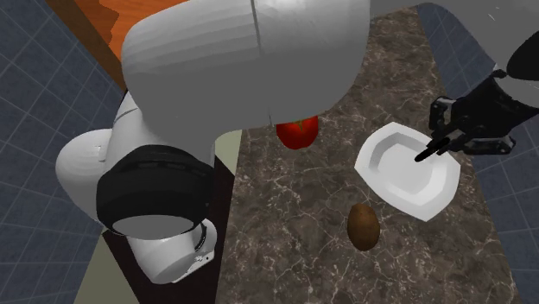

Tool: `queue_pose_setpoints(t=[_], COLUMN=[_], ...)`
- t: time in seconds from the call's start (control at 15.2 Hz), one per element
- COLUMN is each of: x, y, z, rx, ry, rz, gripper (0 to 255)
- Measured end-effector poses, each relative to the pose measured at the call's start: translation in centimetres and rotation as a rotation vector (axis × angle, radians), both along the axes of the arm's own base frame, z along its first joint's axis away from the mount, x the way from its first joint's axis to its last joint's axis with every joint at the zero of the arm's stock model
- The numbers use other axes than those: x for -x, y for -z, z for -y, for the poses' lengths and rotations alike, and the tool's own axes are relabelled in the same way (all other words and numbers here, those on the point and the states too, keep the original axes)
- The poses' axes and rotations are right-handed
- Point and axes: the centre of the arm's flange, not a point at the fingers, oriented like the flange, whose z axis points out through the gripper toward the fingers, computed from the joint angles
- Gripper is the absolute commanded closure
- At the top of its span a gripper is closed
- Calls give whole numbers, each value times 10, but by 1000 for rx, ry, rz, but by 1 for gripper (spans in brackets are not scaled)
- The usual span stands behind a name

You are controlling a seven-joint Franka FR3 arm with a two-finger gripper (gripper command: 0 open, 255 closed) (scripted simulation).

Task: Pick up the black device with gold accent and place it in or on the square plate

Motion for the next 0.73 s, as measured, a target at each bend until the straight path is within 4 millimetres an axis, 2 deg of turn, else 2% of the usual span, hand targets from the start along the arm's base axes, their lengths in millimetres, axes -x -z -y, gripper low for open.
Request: queue_pose_setpoints(t=[0.46,0.73], x=[-1,-1], y=[34,38], z=[1,0], rx=[0,0], ry=[0,0], rz=[0,0], gripper=[255,255])
